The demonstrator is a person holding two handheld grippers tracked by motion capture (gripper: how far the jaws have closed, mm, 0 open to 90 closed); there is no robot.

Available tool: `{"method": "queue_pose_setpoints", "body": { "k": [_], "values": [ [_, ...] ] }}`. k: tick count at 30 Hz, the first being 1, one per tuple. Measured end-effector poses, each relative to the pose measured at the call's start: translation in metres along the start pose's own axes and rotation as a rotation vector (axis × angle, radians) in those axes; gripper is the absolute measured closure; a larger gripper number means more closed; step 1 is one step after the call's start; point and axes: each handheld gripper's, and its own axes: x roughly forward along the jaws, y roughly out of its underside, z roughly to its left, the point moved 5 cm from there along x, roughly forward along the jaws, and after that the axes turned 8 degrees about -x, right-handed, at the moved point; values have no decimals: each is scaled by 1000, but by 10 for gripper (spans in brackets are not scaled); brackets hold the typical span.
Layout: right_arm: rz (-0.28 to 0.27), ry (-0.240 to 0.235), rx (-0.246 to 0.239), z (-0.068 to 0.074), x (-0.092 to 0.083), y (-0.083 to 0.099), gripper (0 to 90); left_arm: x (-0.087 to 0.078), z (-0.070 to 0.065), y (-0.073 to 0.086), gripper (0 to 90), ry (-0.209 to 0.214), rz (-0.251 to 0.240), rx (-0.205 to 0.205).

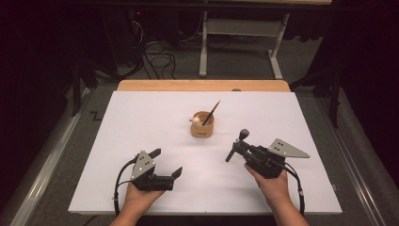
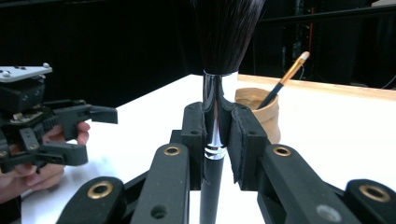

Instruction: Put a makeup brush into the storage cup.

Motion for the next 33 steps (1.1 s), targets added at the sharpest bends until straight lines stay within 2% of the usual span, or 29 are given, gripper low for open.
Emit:
{"method": "queue_pose_setpoints", "body": {
  "k": [12,18,27,33],
  "values": [
    [-9,47,-11,-12,-6,-1,789,-6,9,2,2,-16,-1,-32],
    [-14,58,-13,-19,-4,-3,789,-8,10,1,2,-16,-1,-13],
    [-29,76,-28,-21,4,-10,789,-11,12,0,2,-11,-5,-23],
    [-34,82,-34,-23,9,-15,790,-11,11,0,2,-10,1,-13]
  ]
}}
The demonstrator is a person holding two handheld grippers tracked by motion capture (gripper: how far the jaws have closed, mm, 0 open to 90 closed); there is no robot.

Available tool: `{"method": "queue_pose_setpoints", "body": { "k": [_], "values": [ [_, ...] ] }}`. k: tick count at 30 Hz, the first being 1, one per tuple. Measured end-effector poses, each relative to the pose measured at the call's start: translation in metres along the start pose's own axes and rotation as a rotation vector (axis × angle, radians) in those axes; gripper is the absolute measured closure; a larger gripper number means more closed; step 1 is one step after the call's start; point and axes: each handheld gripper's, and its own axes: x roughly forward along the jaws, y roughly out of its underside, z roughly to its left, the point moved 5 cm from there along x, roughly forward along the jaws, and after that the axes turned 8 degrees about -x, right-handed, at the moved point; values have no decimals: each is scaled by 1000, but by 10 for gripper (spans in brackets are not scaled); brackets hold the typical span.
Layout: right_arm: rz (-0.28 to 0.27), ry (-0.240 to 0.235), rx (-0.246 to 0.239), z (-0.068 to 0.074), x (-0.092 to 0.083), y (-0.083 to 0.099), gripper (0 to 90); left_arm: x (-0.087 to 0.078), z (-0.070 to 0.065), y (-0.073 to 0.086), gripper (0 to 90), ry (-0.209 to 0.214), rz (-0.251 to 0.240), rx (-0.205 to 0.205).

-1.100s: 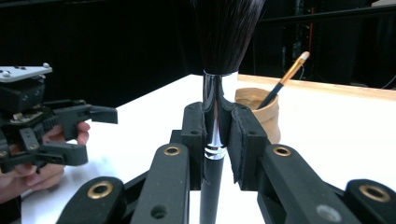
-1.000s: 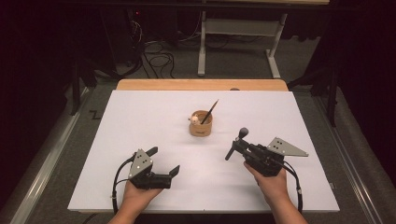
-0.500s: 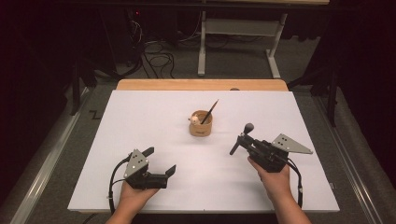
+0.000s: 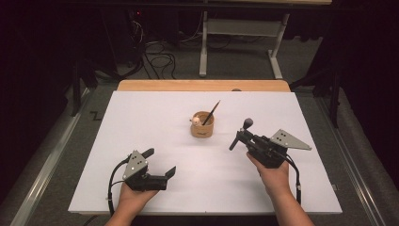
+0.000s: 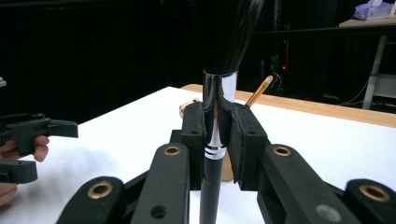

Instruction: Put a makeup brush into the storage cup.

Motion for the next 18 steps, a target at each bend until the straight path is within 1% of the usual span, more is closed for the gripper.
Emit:
{"method": "queue_pose_setpoints", "body": {
  "k": [6,10,11,18],
  "values": [
    [-5,-1,-16,-1,6,-6,790,0,0,0,2,5,-2,-2],
    [-5,-5,-14,0,11,-9,790,-1,0,1,2,10,3,-3],
    [-7,-4,-23,0,13,-10,790,-1,0,1,2,12,1,-3],
    [-6,-6,-19,-1,24,-11,790,-3,0,0,2,13,-1,0]
  ]
}}
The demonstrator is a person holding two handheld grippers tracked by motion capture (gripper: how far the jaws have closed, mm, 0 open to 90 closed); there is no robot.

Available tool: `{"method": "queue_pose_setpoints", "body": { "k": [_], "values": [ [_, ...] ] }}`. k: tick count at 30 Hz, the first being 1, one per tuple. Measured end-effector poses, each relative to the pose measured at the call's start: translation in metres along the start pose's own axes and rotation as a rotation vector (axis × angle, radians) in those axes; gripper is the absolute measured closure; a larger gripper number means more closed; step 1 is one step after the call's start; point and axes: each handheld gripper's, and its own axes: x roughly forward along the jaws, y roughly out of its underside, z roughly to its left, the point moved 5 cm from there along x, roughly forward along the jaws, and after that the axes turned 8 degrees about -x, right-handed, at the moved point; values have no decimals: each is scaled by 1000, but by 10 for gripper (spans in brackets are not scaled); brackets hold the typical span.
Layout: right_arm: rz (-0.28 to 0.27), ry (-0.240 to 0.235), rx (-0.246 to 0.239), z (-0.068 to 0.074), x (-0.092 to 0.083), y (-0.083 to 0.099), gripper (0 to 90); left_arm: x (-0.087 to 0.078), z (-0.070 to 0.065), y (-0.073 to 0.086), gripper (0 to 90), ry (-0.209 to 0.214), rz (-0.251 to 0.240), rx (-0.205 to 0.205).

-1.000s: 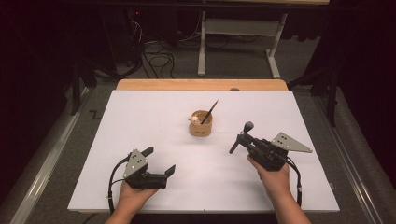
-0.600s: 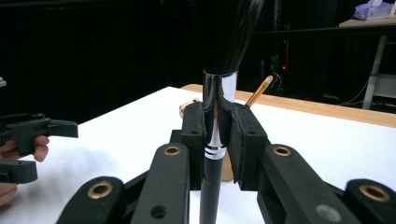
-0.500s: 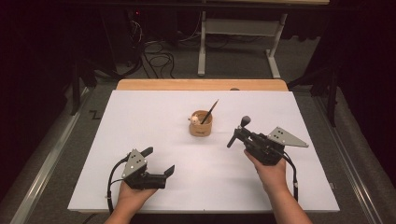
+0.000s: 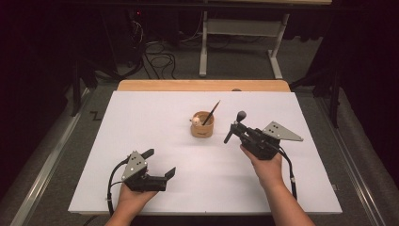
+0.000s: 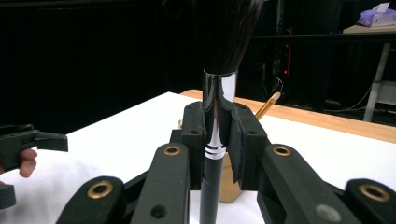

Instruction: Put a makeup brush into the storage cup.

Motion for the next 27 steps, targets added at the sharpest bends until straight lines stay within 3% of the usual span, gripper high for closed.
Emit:
{"method": "queue_pose_setpoints", "body": {
  "k": [27],
  "values": [
    [1,-2,-13,-5,38,-13,790,-2,-2,0,2,11,0,0]
  ]
}}
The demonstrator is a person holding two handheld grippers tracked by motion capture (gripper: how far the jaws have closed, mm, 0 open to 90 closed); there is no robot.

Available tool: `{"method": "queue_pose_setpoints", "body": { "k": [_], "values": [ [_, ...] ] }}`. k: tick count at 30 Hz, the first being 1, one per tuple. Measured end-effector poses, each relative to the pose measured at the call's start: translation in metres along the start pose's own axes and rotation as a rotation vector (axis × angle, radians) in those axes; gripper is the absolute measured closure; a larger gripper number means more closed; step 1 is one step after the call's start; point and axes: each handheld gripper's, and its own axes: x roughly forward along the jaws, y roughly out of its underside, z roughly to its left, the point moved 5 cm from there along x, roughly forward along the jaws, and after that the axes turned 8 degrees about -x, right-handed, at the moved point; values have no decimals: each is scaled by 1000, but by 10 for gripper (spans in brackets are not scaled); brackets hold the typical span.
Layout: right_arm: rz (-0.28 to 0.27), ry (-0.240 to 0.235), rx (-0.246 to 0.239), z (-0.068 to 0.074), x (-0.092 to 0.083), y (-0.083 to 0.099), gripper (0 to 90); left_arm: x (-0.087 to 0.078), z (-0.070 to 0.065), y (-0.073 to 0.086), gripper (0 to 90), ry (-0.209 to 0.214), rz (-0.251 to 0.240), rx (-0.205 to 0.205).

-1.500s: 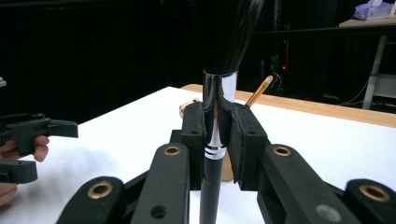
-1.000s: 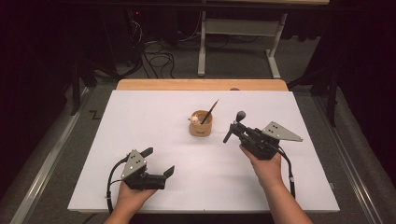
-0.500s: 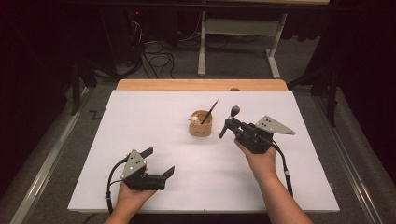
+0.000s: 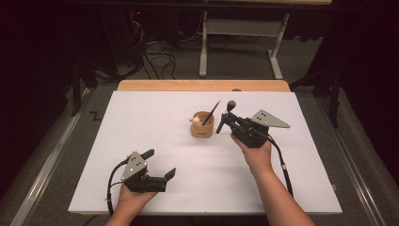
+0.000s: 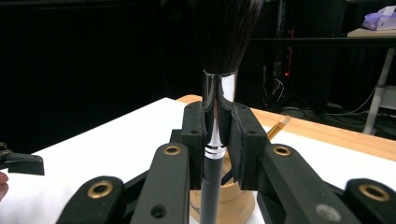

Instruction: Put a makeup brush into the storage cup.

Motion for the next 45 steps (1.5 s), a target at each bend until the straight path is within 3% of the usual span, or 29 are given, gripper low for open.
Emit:
{"method": "queue_pose_setpoints", "body": {
  "k": [27,45],
  "values": [
    [7,14,-2,-6,34,-17,790,0,-1,0,2,9,-1,-7],
    [47,42,15,-14,52,-11,790,-1,-1,1,2,15,2,-5]
  ]
}}
